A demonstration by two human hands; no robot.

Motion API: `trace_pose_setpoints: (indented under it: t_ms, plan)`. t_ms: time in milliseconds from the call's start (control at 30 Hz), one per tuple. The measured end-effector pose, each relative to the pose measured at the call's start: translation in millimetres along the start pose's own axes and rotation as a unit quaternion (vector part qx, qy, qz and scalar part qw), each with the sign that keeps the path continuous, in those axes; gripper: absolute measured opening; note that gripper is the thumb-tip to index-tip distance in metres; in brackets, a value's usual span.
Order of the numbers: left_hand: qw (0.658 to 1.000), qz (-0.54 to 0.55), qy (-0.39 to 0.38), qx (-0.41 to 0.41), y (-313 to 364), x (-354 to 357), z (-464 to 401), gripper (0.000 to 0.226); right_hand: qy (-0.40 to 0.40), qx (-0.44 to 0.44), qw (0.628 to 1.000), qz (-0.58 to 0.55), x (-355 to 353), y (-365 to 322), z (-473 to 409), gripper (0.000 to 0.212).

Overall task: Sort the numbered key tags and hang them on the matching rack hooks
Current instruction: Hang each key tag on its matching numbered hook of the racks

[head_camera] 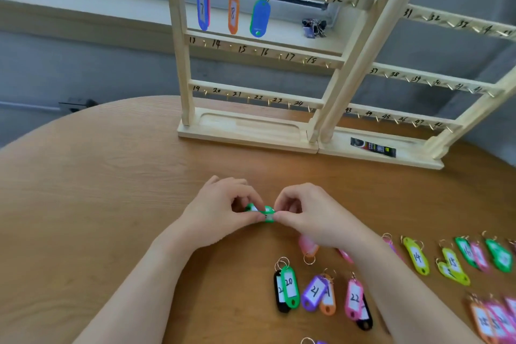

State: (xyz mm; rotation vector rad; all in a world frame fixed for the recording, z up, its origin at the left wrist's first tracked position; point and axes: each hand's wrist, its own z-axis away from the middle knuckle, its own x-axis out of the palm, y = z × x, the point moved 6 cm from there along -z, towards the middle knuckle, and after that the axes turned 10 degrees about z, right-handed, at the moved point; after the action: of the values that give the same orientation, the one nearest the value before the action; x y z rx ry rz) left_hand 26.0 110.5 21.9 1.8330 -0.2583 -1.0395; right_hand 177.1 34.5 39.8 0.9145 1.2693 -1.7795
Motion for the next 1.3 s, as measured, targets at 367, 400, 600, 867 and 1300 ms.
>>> trace_pose_setpoints:
  t_ms: [367,400,600,867,1300]
  plan:
    - [0.985,0.168,0.022,-0.043,-6,-8,0,0.007,0.053,0.055,0.975,-0.207,-15,7,13,0.013]
    - [0.982,0.183,0.020,-0.048,-5,-8,0,0.007,0.071,0.071,0.971,-0.219,-18,11,15,0.012]
    - [0.975,0.215,0.030,-0.047,-8,-9,-1,0.009,0.153,0.092,0.900,-0.397,-34,25,21,0.013]
    - [0.979,0.196,0.031,-0.041,-14,-10,-2,0.011,0.142,0.095,0.869,-0.464,-32,20,30,0.009]
    - [0.976,0.194,0.077,-0.055,0,-13,2,0.033,0.119,0.033,0.921,-0.371,-45,-7,32,0.012]
